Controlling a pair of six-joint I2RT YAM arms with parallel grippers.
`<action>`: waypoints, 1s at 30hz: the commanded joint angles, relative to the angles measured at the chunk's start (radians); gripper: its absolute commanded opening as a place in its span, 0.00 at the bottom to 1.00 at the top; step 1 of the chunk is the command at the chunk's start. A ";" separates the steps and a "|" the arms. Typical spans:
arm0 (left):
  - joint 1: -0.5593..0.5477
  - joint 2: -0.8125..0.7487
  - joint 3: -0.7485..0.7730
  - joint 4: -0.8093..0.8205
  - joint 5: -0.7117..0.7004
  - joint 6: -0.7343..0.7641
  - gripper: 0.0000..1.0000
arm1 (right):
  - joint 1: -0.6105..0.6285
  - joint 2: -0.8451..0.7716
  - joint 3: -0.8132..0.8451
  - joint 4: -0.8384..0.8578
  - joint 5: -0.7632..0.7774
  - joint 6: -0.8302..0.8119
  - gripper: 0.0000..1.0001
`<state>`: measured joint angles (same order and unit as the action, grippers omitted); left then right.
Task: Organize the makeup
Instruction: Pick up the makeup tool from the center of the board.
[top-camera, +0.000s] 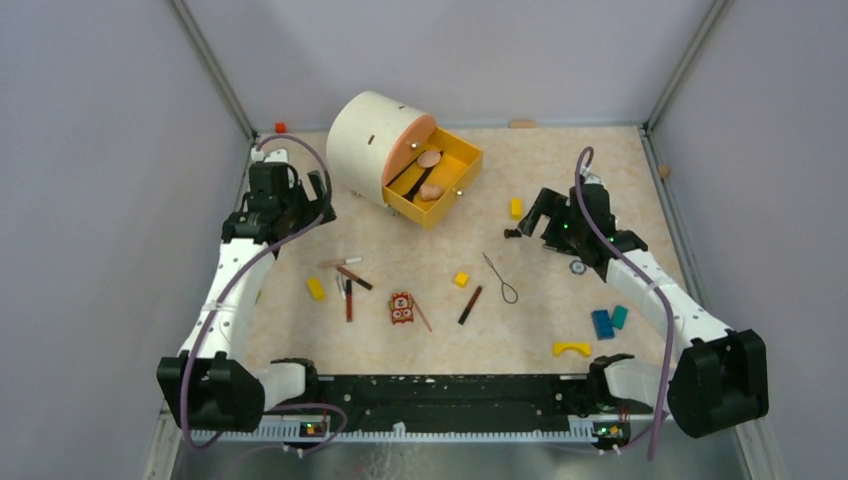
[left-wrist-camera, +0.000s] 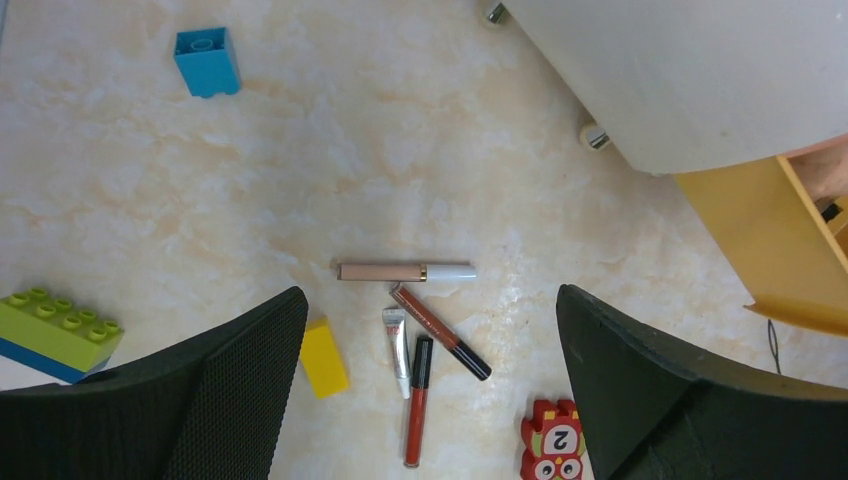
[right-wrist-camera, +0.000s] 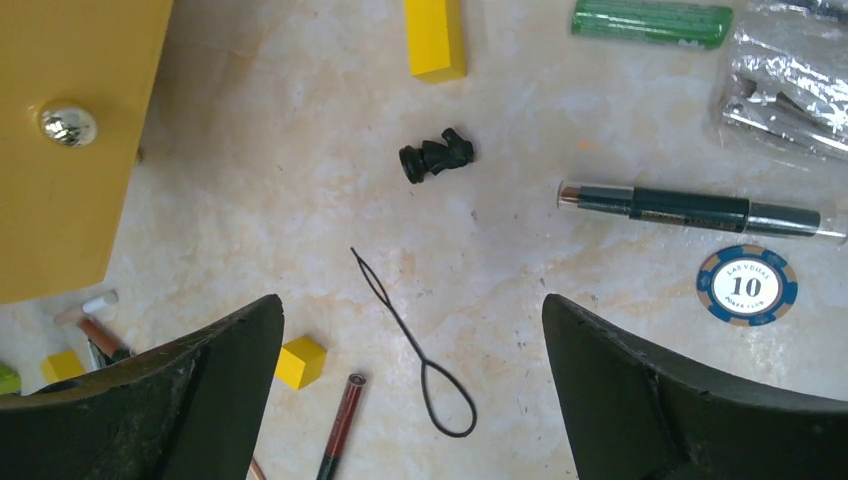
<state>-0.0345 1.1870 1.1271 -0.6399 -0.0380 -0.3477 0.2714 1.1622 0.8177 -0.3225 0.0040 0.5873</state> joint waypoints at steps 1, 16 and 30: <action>0.002 -0.003 -0.025 0.055 0.033 0.055 0.99 | -0.010 0.034 0.021 -0.012 0.037 0.085 0.99; -0.115 -0.088 -0.087 0.098 0.104 0.122 0.99 | -0.020 -0.177 0.055 -0.122 0.300 0.121 0.99; -0.237 -0.034 -0.122 0.140 0.189 0.137 0.99 | -0.028 -0.237 -0.024 -0.218 0.255 0.100 0.99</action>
<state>-0.2062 1.1381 1.0126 -0.5640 0.1127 -0.2363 0.2523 0.9306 0.8223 -0.5236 0.2810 0.7197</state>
